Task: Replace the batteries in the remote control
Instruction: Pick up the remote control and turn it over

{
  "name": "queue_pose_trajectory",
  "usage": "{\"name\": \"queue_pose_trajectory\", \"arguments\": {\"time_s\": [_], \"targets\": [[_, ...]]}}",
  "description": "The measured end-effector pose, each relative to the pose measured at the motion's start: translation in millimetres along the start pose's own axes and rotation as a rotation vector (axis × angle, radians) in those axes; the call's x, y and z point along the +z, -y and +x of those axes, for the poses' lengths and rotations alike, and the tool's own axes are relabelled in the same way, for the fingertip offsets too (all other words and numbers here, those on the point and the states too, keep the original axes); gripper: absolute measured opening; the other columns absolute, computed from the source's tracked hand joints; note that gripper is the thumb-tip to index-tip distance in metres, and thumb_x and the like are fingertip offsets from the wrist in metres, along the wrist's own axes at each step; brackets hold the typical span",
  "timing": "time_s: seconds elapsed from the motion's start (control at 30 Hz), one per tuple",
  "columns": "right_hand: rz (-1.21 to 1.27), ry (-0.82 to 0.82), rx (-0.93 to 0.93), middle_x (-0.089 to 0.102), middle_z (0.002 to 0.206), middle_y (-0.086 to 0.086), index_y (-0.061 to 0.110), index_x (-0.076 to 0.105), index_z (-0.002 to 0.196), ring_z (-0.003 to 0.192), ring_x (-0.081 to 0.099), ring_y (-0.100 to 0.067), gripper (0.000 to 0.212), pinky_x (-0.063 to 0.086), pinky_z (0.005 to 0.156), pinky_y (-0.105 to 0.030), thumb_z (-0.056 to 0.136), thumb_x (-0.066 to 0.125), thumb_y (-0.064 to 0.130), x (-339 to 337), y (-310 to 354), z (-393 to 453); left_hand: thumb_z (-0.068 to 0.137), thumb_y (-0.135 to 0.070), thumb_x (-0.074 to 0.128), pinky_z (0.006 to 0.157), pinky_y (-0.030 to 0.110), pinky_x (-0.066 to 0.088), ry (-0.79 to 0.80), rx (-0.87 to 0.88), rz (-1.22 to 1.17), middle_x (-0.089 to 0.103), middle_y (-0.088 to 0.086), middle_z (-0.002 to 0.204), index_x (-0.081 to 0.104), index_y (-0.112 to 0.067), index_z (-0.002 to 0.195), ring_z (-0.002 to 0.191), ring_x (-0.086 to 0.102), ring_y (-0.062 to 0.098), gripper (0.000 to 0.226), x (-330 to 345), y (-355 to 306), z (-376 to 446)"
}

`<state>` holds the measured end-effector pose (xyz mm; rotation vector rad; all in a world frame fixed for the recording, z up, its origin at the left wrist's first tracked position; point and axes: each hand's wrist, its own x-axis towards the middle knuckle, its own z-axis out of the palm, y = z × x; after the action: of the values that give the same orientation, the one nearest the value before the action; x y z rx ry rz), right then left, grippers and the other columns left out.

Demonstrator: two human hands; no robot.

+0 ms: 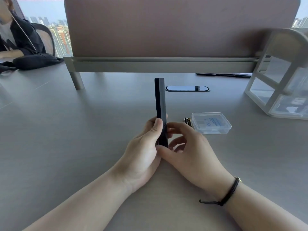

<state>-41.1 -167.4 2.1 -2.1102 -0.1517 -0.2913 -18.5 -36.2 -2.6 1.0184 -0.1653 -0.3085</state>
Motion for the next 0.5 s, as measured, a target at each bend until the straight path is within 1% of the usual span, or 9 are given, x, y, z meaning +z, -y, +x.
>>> {"name": "queue_pose_trajectory", "arguments": {"time_s": [0.07, 0.1, 0.2, 0.27, 0.33, 0.4, 0.43, 0.47, 0.5], "targets": [[0.110, 0.022, 0.055, 0.071, 0.100, 0.014, 0.035, 0.066, 0.109, 0.076, 0.068, -0.005, 0.041, 0.056, 0.069, -0.020, 0.071, 0.083, 0.034, -1.6, -3.4, 4.0, 0.093, -0.036, 0.057, 0.107, 0.046, 0.044, 0.027, -0.013, -0.009, 0.048, 0.014, 0.112, 0.058, -0.015, 0.121, 0.106, 0.053, 0.028, 0.035, -1.9, 0.2, 0.8], [0.166, 0.031, 0.080, 0.072, 0.100, 0.012, 0.033, 0.067, 0.107, 0.075, 0.069, -0.008, 0.039, 0.057, 0.069, -0.022, 0.071, 0.084, 0.033, -2.6, -4.1, 5.4, 0.090, -0.036, 0.058, 0.108, 0.046, 0.042, 0.027, -0.017, -0.010, 0.047, 0.014, 0.111, 0.058, -0.016, 0.120, 0.107, 0.053, 0.028, 0.035, -2.3, 0.1, 1.3], [0.269, 0.063, 0.119, 0.074, 0.100, 0.008, 0.026, 0.071, 0.101, 0.081, 0.071, -0.023, 0.035, 0.059, 0.075, -0.035, 0.070, 0.087, 0.030, -5.9, -4.4, 7.7, 0.088, -0.037, 0.062, 0.097, 0.036, 0.050, 0.009, 0.017, 0.023, 0.053, 0.010, 0.105, 0.060, -0.016, 0.118, 0.102, 0.057, 0.021, 0.037, -1.0, -0.2, 2.3], [0.280, 0.084, 0.139, 0.076, 0.095, 0.003, 0.023, 0.072, 0.098, 0.083, 0.072, -0.027, 0.034, 0.059, 0.075, -0.036, 0.069, 0.088, 0.031, -8.4, -5.3, 8.8, 0.090, -0.038, 0.061, 0.094, 0.038, 0.053, 0.025, 0.028, 0.026, 0.061, 0.008, 0.101, 0.058, -0.014, 0.120, 0.097, 0.064, 0.024, 0.038, 1.0, -1.2, 0.9], [0.269, 0.092, 0.159, 0.078, 0.086, 0.001, 0.024, 0.073, 0.095, 0.081, 0.073, -0.023, 0.034, 0.057, 0.072, -0.031, 0.066, 0.089, 0.035, -10.0, -4.9, 9.0, 0.088, -0.038, 0.056, 0.094, 0.044, 0.053, 0.010, 0.008, -0.012, 0.064, 0.010, 0.108, 0.056, -0.011, 0.123, 0.097, 0.069, 0.033, 0.045, 0.5, -4.3, 0.5], [0.258, 0.092, 0.174, 0.079, 0.084, 0.001, 0.024, 0.073, 0.093, 0.079, 0.074, -0.017, 0.036, 0.059, 0.076, -0.035, 0.064, 0.090, 0.037, -9.8, -4.5, 8.6, 0.092, -0.042, 0.055, 0.100, 0.053, 0.048, -0.025, -0.022, -0.043, 0.059, 0.022, 0.126, 0.051, -0.005, 0.130, 0.108, 0.065, 0.045, 0.053, -1.6, -7.3, 2.3], [0.262, 0.084, 0.183, 0.079, 0.083, 0.002, 0.023, 0.073, 0.091, 0.077, 0.074, -0.015, 0.036, 0.060, 0.075, -0.035, 0.063, 0.090, 0.037, -9.6, -4.2, 8.7, 0.094, -0.045, 0.053, 0.104, 0.057, 0.044, -0.053, -0.023, -0.049, 0.056, 0.029, 0.130, 0.051, -0.002, 0.132, 0.112, 0.062, 0.048, 0.057, -3.2, -8.2, 3.8], [0.263, 0.061, 0.193, 0.078, 0.081, 0.003, 0.022, 0.072, 0.090, 0.073, 0.074, -0.011, 0.035, 0.060, 0.070, -0.032, 0.063, 0.090, 0.036, -9.2, -3.7, 9.0, 0.096, -0.046, 0.050, 0.105, 0.056, 0.043, -0.100, -0.004, -0.044, 0.058, 0.032, 0.125, 0.053, 0.001, 0.129, 0.112, 0.062, 0.047, 0.058, -5.6, -8.9, 5.7], [0.233, 0.017, 0.205, 0.077, 0.079, 0.004, 0.022, 0.071, 0.089, 0.068, 0.071, -0.008, 0.035, 0.056, 0.064, -0.027, 0.063, 0.089, 0.038, -9.2, -3.3, 9.4, 0.096, -0.045, 0.049, 0.102, 0.052, 0.045, -0.154, 0.034, -0.033, 0.064, 0.028, 0.114, 0.060, 0.001, 0.123, 0.105, 0.063, 0.040, 0.055, -8.4, -10.2, 8.2]]}}
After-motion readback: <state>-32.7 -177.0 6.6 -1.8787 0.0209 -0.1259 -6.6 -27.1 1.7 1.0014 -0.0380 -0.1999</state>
